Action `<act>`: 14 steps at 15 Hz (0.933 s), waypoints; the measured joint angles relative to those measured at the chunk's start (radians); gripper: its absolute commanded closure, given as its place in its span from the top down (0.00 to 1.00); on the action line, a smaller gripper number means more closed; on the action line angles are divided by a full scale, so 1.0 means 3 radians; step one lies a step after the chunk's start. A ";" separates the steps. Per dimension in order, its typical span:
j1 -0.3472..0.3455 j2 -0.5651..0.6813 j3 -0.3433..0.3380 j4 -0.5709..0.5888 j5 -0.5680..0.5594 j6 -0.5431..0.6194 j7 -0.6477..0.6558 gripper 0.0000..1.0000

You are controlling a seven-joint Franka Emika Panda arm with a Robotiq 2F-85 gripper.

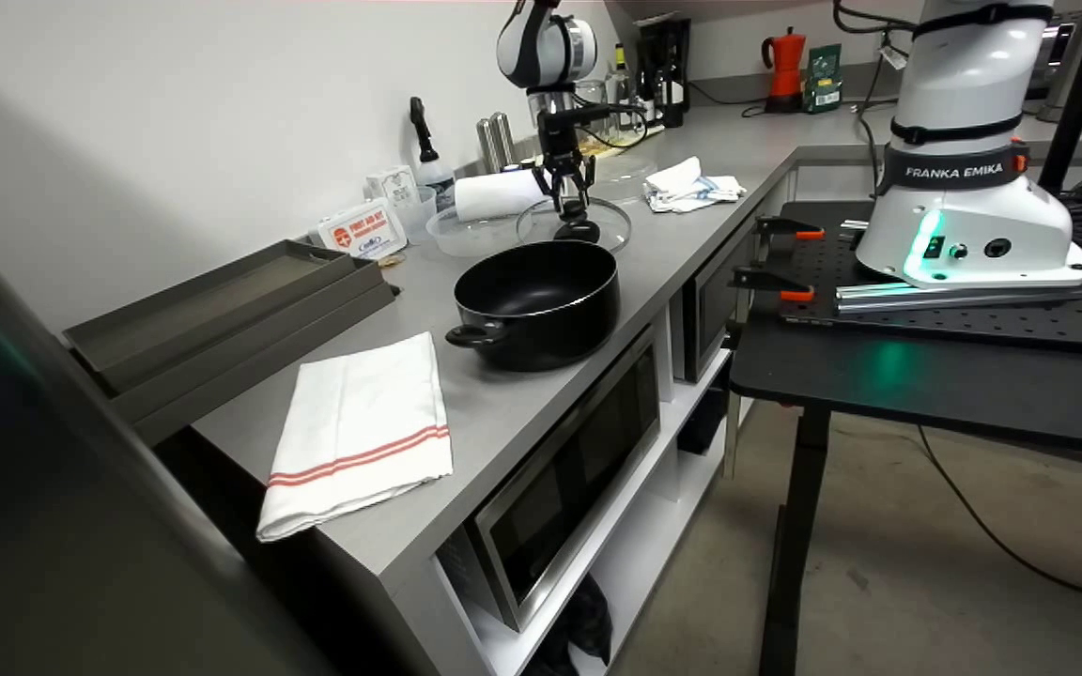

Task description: Remove the glass lid from the pot and put it on the right side of the counter.

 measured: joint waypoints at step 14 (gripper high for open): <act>-0.0065 -0.0494 0.0020 -0.0429 0.0123 0.0263 -0.0336 0.26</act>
